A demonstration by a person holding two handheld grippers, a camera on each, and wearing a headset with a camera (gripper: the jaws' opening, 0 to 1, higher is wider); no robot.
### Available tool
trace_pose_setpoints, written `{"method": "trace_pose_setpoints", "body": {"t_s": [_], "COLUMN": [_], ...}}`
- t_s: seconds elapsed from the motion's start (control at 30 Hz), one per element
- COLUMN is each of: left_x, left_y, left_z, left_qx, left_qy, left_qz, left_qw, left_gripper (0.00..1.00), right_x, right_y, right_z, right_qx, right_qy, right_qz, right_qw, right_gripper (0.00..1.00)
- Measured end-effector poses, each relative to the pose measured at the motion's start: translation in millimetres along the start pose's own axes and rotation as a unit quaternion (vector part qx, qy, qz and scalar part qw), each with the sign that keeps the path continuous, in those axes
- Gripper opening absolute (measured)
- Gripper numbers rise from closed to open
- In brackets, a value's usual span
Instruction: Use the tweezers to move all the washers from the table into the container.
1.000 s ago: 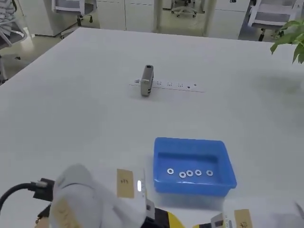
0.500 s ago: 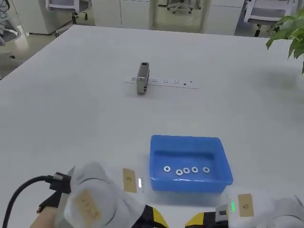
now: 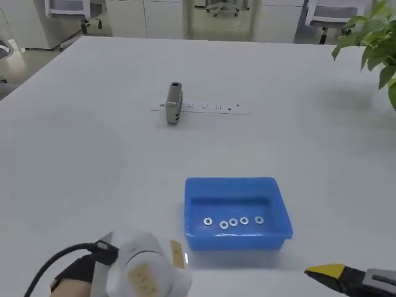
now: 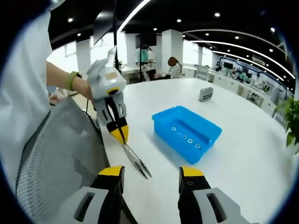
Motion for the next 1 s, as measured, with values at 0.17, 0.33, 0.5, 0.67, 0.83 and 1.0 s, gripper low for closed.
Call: {"method": "trace_pose_setpoints", "body": {"t_s": [0.17, 0.33, 0.5, 0.67, 0.83, 1.0], "left_x": [-1.0, -1.2, 0.8, 20.7, 65.2, 111.8], "left_y": [2.0, 2.8, 2.9, 9.1, 13.1, 13.4], "left_z": [3.0, 1.4, -3.2, -8.1, -11.9, -13.0], "left_qx": [-0.002, 0.011, 0.037, 0.086, 0.153, 0.159], "left_qy": [0.004, 0.0, 0.006, 0.042, 0.116, 0.204], "left_qz": [0.015, 0.025, 0.013, -0.074, -0.211, -0.309], "left_qw": [0.9999, 0.9996, 0.9992, 0.9927, 0.9585, 0.9152], "left_gripper": [0.0, 0.0, 0.08, 0.21, 0.44, 0.72], "right_x": [24.2, 41.5, 52.0, 54.9, 59.5, 67.2], "right_y": [3.8, -2.1, -8.4, -1.6, 10.1, 20.0], "right_z": [-8.0, -11.4, -14.2, -24.5, -39.7, -55.5], "right_qx": [-0.006, 0.008, 0.001, -0.018, -0.032, -0.071], "right_qy": [-0.028, -0.061, -0.078, -0.092, -0.134, -0.17], "right_qz": [-0.008, -0.015, -0.017, -0.038, -0.077, -0.123], "right_qw": [0.9996, 0.998, 0.9968, 0.9948, 0.9875, 0.9752], "right_gripper": [0.47, 0.47, 0.48, 0.52, 0.59, 0.77]}}
Point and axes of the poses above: the centre of the closed fingertips' face, and the gripper's own axes: x roughly backward along the fingers, z roughly to its left, y roughly out of its top, the point moved 1 cm from there along x, roughly backward along the fingers, and after that the axes turned 14 degrees about -y, right-handed, at the moved point
